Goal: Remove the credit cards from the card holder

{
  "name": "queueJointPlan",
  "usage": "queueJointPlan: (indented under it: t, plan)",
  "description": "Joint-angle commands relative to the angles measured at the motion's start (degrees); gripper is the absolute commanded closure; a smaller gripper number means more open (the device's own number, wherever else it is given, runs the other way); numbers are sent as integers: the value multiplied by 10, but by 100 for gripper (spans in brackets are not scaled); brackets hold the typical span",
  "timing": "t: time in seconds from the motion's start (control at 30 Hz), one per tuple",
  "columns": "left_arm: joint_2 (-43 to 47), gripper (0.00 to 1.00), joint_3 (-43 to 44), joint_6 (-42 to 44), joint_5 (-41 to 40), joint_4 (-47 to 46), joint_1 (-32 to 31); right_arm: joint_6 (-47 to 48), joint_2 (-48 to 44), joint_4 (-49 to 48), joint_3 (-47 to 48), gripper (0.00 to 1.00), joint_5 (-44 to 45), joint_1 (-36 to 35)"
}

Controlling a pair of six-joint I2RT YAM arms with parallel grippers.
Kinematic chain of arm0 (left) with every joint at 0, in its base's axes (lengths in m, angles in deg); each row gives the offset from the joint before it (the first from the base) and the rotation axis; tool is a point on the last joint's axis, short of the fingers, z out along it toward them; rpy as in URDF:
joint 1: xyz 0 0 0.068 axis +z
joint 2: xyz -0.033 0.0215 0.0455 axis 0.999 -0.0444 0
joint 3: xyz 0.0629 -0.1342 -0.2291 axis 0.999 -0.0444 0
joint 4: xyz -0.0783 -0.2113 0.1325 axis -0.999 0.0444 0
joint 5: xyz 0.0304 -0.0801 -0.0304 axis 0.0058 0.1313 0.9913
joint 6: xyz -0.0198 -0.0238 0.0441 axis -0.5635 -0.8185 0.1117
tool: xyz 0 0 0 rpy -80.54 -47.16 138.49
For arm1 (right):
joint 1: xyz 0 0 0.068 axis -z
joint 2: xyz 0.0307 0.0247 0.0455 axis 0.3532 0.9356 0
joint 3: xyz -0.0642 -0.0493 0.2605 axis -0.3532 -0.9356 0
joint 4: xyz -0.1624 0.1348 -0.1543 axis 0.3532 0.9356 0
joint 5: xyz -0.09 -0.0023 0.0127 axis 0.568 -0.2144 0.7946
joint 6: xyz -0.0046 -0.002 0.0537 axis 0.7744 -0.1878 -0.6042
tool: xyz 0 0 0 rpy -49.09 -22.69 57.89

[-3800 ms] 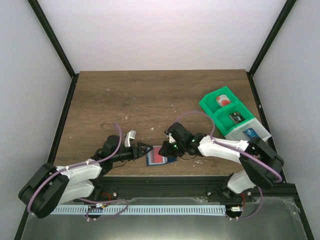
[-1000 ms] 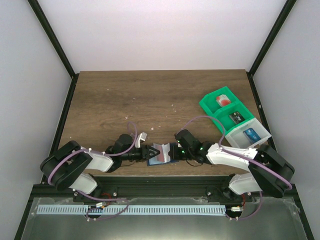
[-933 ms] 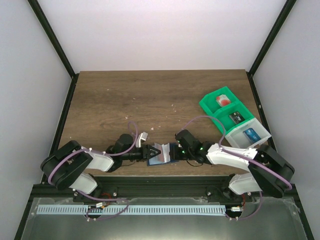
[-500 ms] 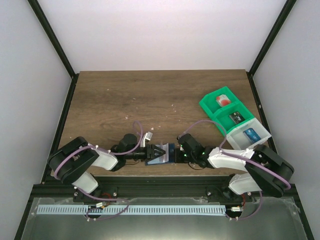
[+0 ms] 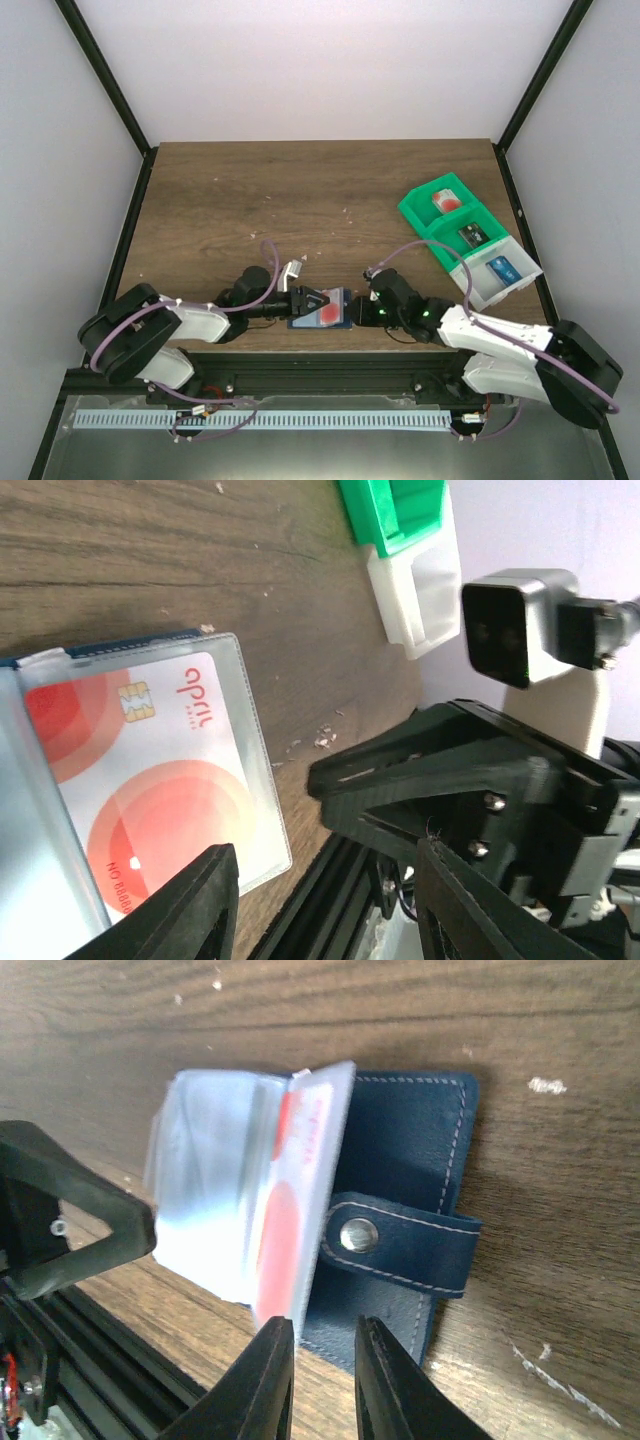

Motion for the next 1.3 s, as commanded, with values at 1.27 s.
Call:
queueJointPlan:
  t: [1.27]
  plan:
    - [-41,53,-11,46,-56,54,-2,-6,139,-54,9,87,-32,-3]
